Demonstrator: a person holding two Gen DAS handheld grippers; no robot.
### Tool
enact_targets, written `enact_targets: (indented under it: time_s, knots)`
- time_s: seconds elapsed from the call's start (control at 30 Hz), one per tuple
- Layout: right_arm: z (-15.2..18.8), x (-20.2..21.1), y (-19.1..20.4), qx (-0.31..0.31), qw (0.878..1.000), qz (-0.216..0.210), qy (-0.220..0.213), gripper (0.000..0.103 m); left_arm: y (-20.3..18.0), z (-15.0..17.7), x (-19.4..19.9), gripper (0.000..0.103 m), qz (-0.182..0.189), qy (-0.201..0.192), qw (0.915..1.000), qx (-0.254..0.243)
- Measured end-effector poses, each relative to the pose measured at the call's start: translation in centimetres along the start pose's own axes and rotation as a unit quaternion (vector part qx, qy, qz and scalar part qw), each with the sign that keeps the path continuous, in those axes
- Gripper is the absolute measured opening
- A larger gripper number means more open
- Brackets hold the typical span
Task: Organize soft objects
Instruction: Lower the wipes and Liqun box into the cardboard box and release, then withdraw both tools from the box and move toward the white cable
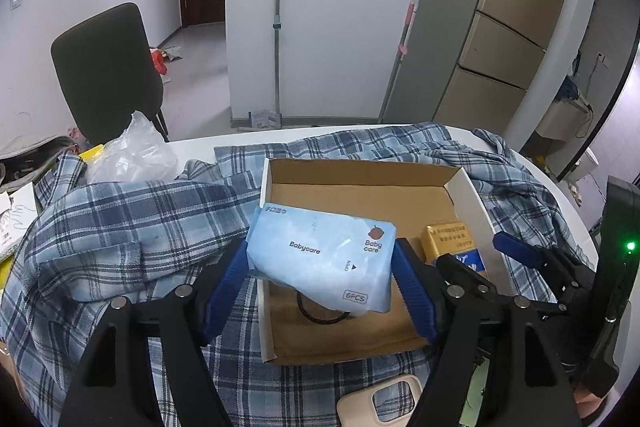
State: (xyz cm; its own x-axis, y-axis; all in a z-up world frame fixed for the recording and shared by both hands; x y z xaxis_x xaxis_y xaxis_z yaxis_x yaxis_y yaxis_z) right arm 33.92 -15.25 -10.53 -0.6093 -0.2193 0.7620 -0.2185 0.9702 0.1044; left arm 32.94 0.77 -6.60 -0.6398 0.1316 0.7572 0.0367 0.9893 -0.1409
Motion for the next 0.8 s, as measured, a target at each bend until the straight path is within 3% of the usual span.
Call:
enact_targets:
  time_s: [0.13, 0.57, 0.67, 0.8]
  knots:
    - [-0.1, 0.1, -0.2, -0.006, 1.0, -0.001, -0.002, 0.078, -0.2, -0.1, 0.2, 0.085, 0.012, -0.008, 0.9999, 0.005]
    - [-0.7, 0.9, -0.7, -0.014, 1.0, -0.001, -0.012, 0.078, -0.4, -0.9, 2.2, 0.085, 0.007, -0.039, 0.9992, -0.002]
    - [-1.9, 2.7, -0.6, -0.013, 0.999, 0.006, -0.036, 0.078, -0.7, -1.4, 4.0, 0.085, 0.009, -0.064, 0.9979, -0.002]
    - [-3.2, 6.6, 0.4, 0.007, 0.997, 0.016, -0.081, 0.078, -1.1, -2.5, 7.9, 0.085, 0.007, -0.127, 0.9919, 0.002]
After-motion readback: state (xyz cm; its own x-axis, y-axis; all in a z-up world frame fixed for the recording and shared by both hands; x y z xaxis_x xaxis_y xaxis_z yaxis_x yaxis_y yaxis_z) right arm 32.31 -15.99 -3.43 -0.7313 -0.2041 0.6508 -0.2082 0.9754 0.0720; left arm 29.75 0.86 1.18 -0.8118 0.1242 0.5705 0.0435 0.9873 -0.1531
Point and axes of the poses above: each gripper's, at about its wrist camera, not at the fingertips, and x roughly against the way its jaws point, y to its left, z to its underside, the point moved 7 cm from there along -x, roughly the way its jaws point, and after that the axes turned 1 degree about x, right-handed, at the moved point
